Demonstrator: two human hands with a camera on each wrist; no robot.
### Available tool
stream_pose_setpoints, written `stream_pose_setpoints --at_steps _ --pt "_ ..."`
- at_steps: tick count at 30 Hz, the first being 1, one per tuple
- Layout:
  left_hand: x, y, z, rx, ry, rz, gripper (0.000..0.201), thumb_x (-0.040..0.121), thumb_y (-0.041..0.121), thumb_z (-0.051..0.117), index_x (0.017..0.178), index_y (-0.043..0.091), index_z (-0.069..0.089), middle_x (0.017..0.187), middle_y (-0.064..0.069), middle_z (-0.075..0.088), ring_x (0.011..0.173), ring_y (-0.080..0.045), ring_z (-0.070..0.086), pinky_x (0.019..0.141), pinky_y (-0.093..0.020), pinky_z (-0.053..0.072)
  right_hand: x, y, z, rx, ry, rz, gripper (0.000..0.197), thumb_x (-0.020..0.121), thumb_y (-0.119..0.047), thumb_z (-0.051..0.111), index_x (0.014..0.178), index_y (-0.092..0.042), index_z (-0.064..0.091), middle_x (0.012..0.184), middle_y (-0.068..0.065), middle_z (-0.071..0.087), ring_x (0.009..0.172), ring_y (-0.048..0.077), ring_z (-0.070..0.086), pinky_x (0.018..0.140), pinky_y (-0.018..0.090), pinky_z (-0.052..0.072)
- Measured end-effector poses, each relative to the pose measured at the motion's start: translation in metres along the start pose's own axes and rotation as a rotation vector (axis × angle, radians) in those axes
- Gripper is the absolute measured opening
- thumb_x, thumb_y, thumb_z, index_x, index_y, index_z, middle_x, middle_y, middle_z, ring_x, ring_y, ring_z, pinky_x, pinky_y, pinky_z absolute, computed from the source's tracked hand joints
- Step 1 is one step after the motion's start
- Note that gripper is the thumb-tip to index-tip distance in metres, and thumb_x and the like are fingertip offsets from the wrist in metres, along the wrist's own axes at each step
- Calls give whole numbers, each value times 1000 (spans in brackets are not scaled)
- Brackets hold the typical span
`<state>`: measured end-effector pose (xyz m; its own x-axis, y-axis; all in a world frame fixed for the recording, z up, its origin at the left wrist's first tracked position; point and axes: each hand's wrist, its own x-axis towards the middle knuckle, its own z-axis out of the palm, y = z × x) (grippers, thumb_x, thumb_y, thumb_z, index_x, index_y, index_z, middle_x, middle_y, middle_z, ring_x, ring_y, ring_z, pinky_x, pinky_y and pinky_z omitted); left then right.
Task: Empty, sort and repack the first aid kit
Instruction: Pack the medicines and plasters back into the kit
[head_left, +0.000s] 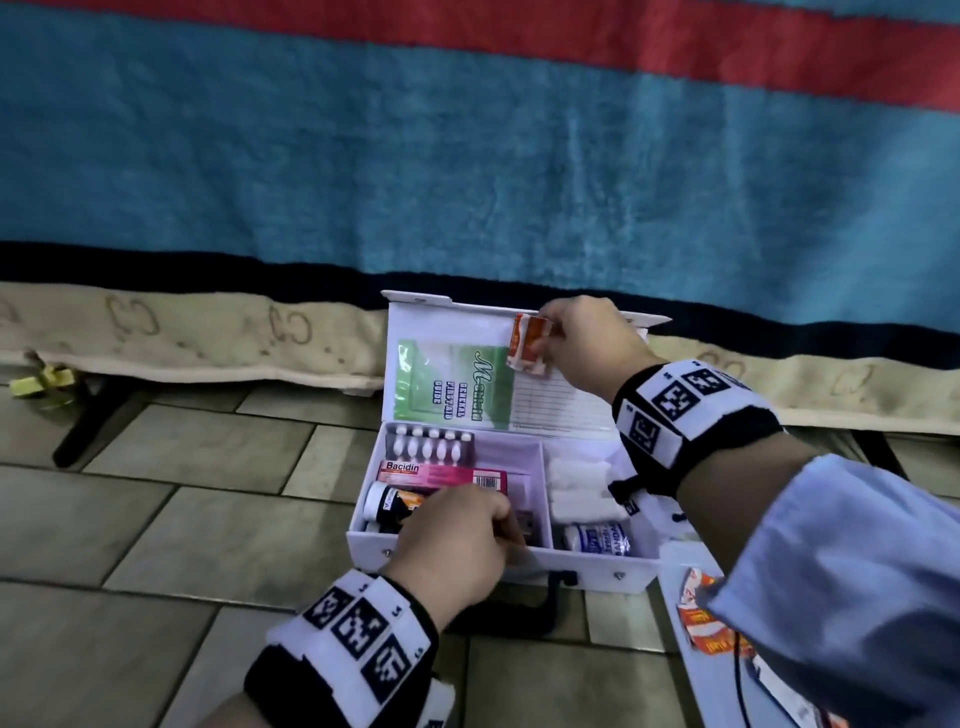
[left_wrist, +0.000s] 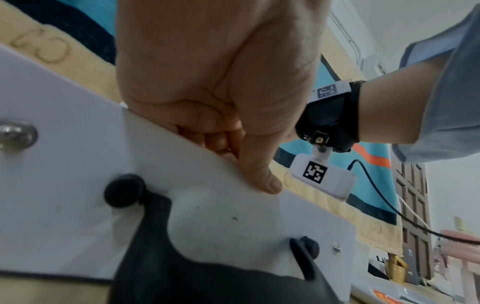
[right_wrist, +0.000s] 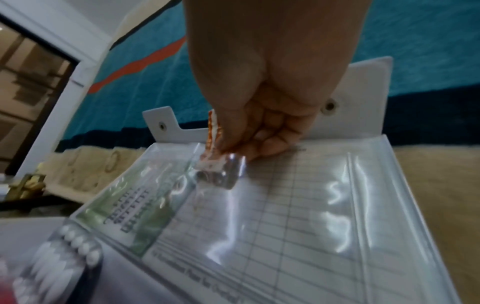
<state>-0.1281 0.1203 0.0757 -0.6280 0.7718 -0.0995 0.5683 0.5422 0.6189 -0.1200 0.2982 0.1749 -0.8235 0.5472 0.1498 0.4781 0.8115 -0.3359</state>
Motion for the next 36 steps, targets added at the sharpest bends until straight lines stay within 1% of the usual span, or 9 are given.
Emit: stream_pose_setpoints --at_steps 4,8,10,12,14,19,24,28,36 --pt "0 0 0 11 12 7 30 78 28 71 53 37 56 84 11 69 85 -12 63 78 -28 53 -4 -5 11 -70 -201 -50 23 98 -33 43 85 -20 57 78 1 55 75 21 52 64 26 35" --pt "1 -1 0 10 0 3 29 77 28 71 54 37 57 83 11 69 84 -12 63 77 -29 53 -2 -6 15 19 -151 -39 41 100 -33 39 62 -18 45 69 4 53 66 21 48 67 25 33" --pt "2 -1 1 12 -10 7 28 77 29 71 54 37 57 84 11 69 85 -12 63 78 -29 54 -2 -6 14 101 -103 -25 31 97 -24 48 68 -17 57 62 -1 54 56 14 50 60 20 36" --pt "2 0 0 25 -8 12 30 78 29 71 53 37 56 84 12 70 86 -12 64 79 -29 53 -1 -6 14 151 -53 -1 16 94 -18 54 92 -19 70 76 -3 62 70 14 60 65 16 42" --pt "2 0 0 33 -15 18 31 78 28 71 53 37 55 85 11 70 87 -12 63 79 -29 53 -2 -6 14 118 -63 13 19 92 -15 53 102 -18 69 85 -1 60 84 19 61 70 22 42" --pt "0 1 -2 23 -30 22 26 79 28 70 58 35 58 85 10 69 86 -13 62 76 -28 52 -4 -11 20 -28 -128 -7 18 93 -26 53 95 -19 70 85 1 63 81 18 55 71 23 37" --pt "0 1 -3 22 -33 28 21 82 25 68 63 32 61 76 12 64 82 -11 61 70 -24 46 0 -13 23 109 -87 48 11 88 -18 61 92 -25 69 87 -3 63 85 15 60 74 23 45" --pt "0 2 -4 27 -38 23 20 82 25 67 64 32 62 81 12 67 83 -11 61 72 -25 48 2 -15 18 37 -145 23 10 90 -18 58 94 -21 67 92 -2 61 87 15 57 75 25 44" --pt "-1 4 -5 26 -49 20 27 80 27 69 56 33 58 83 10 68 83 -12 61 71 -25 48 -2 -13 25 67 -75 18 10 89 -17 62 91 -16 72 86 2 67 75 14 57 66 22 40"
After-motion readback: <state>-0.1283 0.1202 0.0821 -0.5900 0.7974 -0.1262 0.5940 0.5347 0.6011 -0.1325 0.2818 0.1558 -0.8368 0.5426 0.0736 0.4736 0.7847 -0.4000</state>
